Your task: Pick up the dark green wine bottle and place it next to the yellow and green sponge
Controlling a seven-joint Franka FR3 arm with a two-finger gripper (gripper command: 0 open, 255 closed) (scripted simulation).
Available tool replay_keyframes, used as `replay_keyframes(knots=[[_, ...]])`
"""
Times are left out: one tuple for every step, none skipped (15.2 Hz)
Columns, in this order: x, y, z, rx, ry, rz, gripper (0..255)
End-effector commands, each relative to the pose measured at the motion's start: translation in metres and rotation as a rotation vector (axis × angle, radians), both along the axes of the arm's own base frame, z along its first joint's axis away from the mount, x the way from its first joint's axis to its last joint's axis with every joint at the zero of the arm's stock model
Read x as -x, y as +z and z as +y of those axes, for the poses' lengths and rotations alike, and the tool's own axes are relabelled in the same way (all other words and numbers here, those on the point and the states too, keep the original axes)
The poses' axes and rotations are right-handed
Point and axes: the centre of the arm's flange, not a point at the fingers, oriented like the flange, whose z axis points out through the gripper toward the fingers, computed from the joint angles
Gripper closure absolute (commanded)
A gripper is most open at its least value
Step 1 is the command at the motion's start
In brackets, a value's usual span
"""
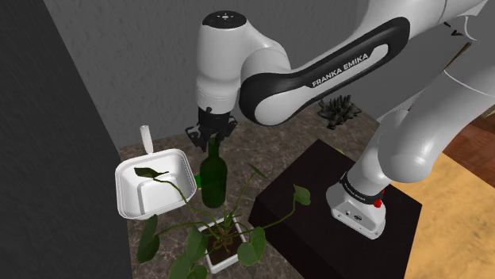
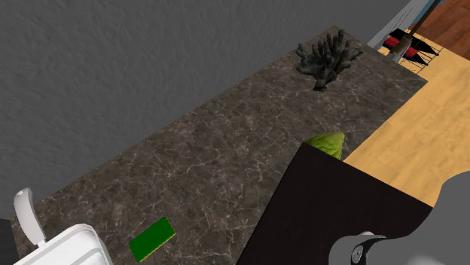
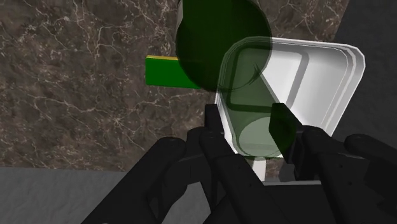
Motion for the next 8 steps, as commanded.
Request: replay_keyframes(knots=[[0.0,-0.012,0.001,-0.001,0.0,-0.001,255],[0.0,-0.017,0.001,-0.001,0.0,-0.001,255],[0.0,-0.022,0.001,-0.001,0.0,-0.001,255],[0.0,-0.028,0.001,-0.001,0.0,-0.001,255],[0.0,-0.033,0.001,-0.001,0.0,-0.001,255],[0.0,-0.038,0.001,-0.001,0.0,-0.001,255],[0.0,-0.043,0.001,-0.001,0.0,-0.001,255],[0.0,-0.049,0.001,-0.001,0.0,-0.001,255]])
